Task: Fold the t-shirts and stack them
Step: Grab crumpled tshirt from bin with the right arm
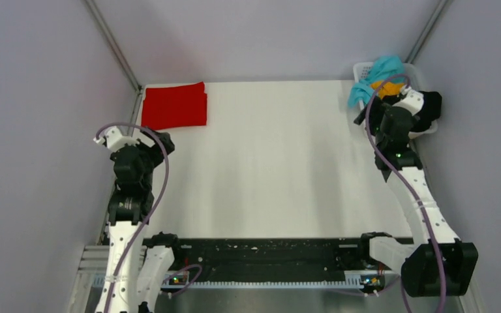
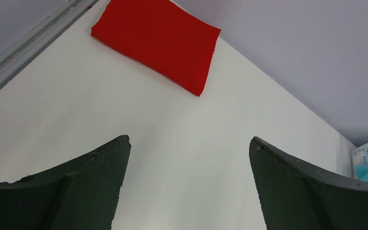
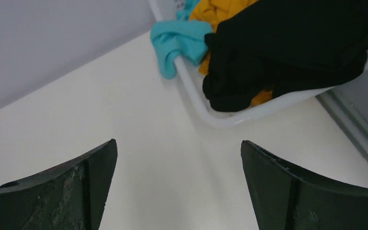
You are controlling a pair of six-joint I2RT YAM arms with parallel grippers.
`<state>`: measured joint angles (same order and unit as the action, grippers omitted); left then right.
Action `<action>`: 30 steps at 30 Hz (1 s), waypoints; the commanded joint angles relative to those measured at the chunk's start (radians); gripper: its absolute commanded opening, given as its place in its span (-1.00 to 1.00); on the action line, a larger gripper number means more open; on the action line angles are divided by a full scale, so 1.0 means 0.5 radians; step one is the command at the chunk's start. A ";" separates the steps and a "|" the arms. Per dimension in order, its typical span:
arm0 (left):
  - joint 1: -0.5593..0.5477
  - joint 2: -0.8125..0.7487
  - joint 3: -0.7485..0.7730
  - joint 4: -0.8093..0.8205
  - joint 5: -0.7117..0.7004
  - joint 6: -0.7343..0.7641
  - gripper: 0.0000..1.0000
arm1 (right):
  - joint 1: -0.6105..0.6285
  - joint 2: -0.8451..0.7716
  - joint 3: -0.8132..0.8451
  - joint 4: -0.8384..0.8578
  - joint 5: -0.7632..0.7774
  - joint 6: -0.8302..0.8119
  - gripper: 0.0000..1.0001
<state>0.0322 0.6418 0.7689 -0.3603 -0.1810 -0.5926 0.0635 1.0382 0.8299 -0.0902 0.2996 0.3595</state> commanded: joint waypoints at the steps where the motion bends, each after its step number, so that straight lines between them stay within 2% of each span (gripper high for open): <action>1: 0.001 0.006 0.139 0.004 -0.065 0.033 0.97 | -0.281 0.200 0.361 -0.161 0.145 0.039 0.97; 7: 0.005 0.025 0.187 -0.022 0.002 -0.027 0.98 | -0.649 0.639 0.692 -0.254 0.007 0.060 0.97; 9: 0.003 0.017 0.179 -0.040 -0.092 -0.121 0.97 | -0.724 0.798 0.791 -0.213 -0.038 0.055 0.97; 12: 0.005 -0.042 0.138 -0.123 -0.398 -0.421 0.97 | -0.808 1.068 0.977 -0.177 -0.166 0.017 0.96; 16: 0.003 -0.181 0.061 -0.029 -0.466 -0.357 0.98 | -0.836 1.412 1.303 -0.294 -0.051 -0.031 0.90; 21: 0.004 -0.270 0.000 0.094 -0.342 -0.254 0.98 | -0.865 1.650 1.350 -0.118 -0.101 0.015 0.81; 24: 0.003 -0.246 0.034 0.091 -0.309 -0.230 0.97 | -0.875 1.743 1.362 -0.014 -0.239 0.029 0.49; 25: 0.003 -0.231 0.053 0.065 -0.331 -0.243 0.97 | -0.879 1.755 1.379 -0.007 -0.304 0.028 0.29; 27: 0.006 -0.207 0.070 0.035 -0.365 -0.240 0.97 | -0.879 1.751 1.421 -0.012 -0.399 0.027 -0.38; 28: 0.006 -0.198 0.070 0.039 -0.369 -0.234 0.98 | -0.879 1.727 1.437 -0.027 -0.416 0.031 -0.55; 30: 0.004 -0.196 0.052 0.055 -0.364 -0.255 0.97 | -0.879 1.644 1.446 -0.029 -0.388 0.037 -0.73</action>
<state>0.0322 0.5331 0.7780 -0.3687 -0.3573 -0.7296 -0.3668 1.9129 1.4830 -0.1452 0.1547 0.3714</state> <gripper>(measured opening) 0.987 0.205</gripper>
